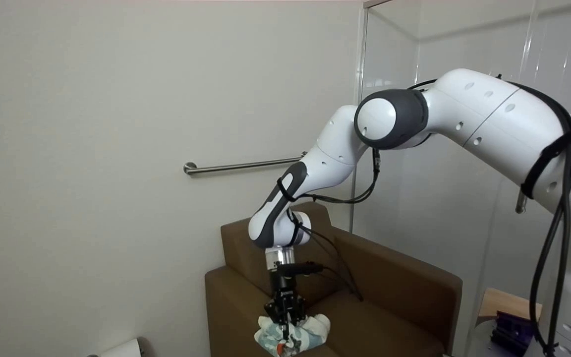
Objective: Move the towel back and forth on the sofa left arm
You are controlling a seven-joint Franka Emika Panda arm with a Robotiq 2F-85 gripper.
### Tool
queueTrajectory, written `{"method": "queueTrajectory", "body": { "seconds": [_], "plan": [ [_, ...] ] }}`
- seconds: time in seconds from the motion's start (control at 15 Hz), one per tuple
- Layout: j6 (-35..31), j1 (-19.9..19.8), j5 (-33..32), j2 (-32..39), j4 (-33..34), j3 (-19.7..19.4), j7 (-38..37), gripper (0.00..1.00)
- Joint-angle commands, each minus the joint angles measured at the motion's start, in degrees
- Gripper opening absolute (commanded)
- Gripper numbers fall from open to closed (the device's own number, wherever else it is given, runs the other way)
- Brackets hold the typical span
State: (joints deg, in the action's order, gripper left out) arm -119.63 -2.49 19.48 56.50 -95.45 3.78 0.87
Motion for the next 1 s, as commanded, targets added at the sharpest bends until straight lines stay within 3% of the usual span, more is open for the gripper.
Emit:
{"method": "queueTrajectory", "body": {
  "seconds": [0.0,0.33,0.47,0.6,0.93],
  "plan": [
    [-3.97,-1.18,2.95,-7.80,-13.73,0.24,-2.64,0.09],
    [-8.38,-1.50,5.07,-14.82,-28.05,0.24,-1.00,0.09],
    [-8.51,-1.30,4.25,-15.04,-29.36,0.35,-0.39,0.09],
    [-8.25,-0.80,2.86,-14.16,-28.40,0.31,0.14,0.09],
    [-6.05,0.88,-2.89,-8.71,-18.02,-0.33,0.32,0.09]
  ]
}}
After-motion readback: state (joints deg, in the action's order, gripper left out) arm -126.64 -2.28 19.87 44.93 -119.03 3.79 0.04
